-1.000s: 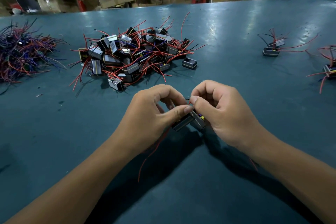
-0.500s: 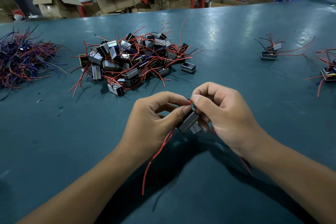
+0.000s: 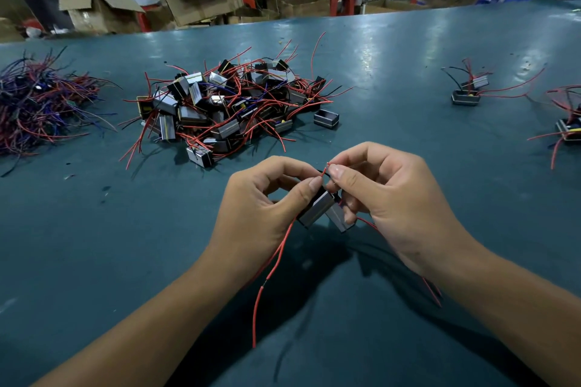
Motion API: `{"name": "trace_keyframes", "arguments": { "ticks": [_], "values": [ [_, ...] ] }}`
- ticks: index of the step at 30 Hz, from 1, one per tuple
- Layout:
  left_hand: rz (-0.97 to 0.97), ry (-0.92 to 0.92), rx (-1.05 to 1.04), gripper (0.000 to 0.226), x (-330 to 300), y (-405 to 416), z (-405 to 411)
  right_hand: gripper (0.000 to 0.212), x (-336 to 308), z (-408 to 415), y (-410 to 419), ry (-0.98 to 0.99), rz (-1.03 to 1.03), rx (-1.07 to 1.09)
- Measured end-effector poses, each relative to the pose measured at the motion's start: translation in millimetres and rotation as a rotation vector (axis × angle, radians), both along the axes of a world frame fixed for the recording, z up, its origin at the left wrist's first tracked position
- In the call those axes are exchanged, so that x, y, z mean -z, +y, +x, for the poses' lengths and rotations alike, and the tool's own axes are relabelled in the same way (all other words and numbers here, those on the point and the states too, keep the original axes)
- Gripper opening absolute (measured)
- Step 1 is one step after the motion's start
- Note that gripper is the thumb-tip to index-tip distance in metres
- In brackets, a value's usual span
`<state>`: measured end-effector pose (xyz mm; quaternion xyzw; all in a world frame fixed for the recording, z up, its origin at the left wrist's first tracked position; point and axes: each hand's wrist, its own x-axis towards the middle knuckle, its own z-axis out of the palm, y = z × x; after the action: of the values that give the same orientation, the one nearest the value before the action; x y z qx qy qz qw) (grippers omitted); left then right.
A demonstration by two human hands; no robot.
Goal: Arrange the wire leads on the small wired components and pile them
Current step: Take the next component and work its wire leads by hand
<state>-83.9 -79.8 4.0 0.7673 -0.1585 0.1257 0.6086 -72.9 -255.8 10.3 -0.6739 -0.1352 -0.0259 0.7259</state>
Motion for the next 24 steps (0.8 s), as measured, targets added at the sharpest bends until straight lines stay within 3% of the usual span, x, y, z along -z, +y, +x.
{"name": "trace_keyframes", "arguments": {
  "ticks": [24],
  "values": [
    [-0.013,-0.029,-0.034,0.004,-4.1,-4.3,-4.5,0.007,1.8,-4.8,6.9,0.000,0.107,-0.044]
  ]
}}
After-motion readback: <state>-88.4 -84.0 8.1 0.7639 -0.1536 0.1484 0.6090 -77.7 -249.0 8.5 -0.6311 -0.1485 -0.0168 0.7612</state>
